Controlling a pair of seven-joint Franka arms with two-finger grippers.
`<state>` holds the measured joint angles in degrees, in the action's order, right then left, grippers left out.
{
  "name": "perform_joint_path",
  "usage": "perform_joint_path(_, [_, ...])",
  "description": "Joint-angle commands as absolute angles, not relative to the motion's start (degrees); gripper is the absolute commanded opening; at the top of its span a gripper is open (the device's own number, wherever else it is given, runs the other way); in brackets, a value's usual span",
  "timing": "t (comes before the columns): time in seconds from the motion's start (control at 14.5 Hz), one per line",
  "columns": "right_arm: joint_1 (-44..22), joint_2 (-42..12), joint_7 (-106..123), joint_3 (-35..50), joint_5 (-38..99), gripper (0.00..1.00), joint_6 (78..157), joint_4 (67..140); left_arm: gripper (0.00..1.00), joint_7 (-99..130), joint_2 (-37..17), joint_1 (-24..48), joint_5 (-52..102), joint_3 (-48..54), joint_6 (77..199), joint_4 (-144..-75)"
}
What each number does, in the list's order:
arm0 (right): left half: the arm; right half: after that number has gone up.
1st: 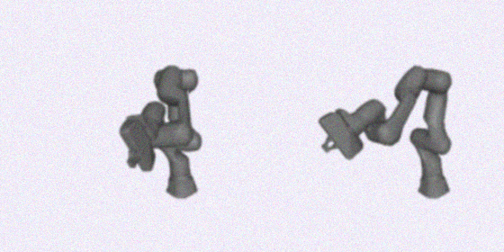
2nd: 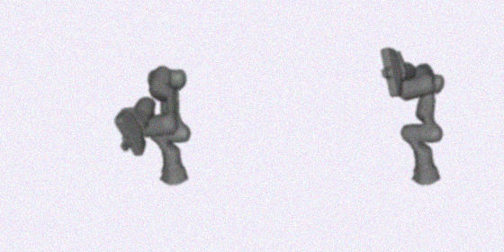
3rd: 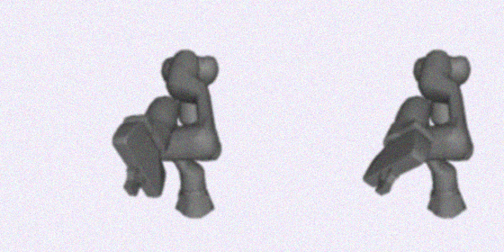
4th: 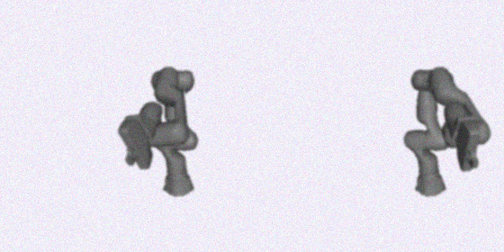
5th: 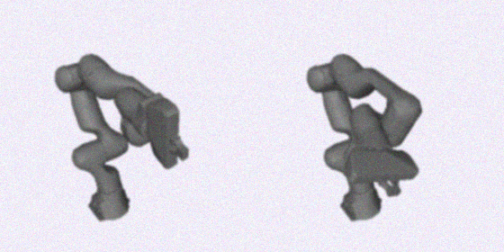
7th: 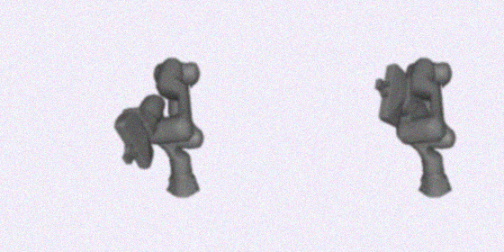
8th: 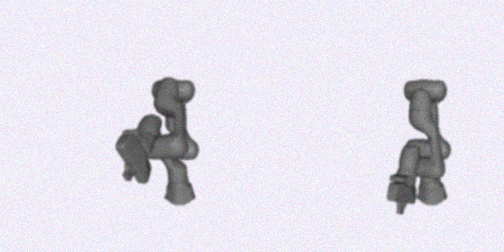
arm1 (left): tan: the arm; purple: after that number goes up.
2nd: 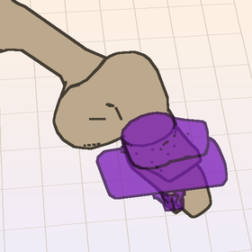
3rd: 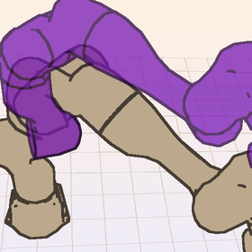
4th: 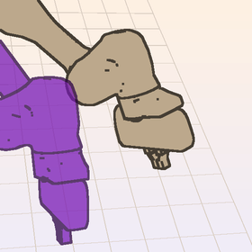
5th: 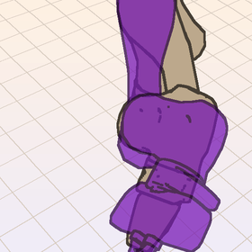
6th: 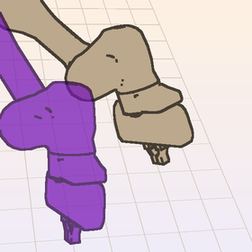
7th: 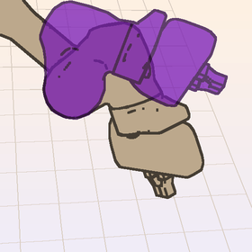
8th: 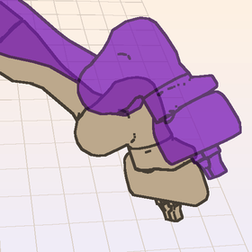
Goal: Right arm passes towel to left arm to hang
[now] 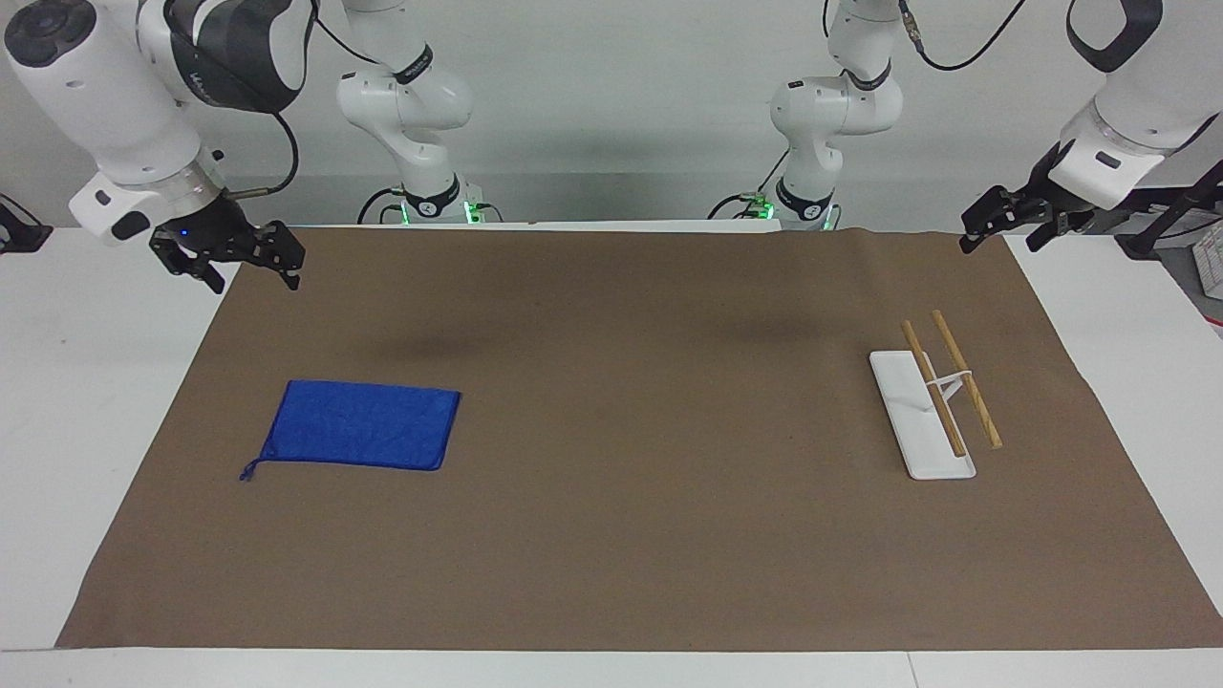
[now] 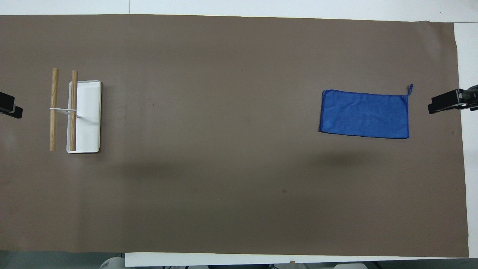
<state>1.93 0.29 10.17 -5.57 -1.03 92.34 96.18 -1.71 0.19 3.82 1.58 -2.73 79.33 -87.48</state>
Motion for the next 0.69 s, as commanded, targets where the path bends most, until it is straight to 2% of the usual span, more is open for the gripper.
perform_joint_path(0.0, [2.55, 0.7, 9.76, -5.27, -0.44, 1.0, 92.02, 96.33, 1.0, -1.41, 0.97, 4.39, 1.93, -3.43, 80.07, -88.68])
perform_joint_path(0.21, [2.37, 0.79, 8.88, -5.19, -0.44, 1.0, 93.24, 96.85, 1.0, -1.41, 0.97, 4.39, 1.93, -3.43, 80.07, -88.68])
perform_joint_path(0.34, [2.29, 0.44, 8.26, -4.92, -0.53, 1.0, 97.54, 99.04, 1.0, -1.41, 0.97, 4.39, 1.93, -3.43, 80.07, -88.59])
perform_joint_path(0.48, [2.29, -0.17, 8.26, -4.92, -0.53, 1.0, 103.24, 103.95, 1.0, -1.41, 0.97, 4.39, 1.93, -3.43, 80.07, -88.68])
perform_joint_path(0.62, [2.2, -0.52, 8.26, -4.75, -0.53, 1.0, 112.8, 110.7, 1.0, -1.41, 0.97, 4.39, 1.93, -3.43, 80.07, -88.68])
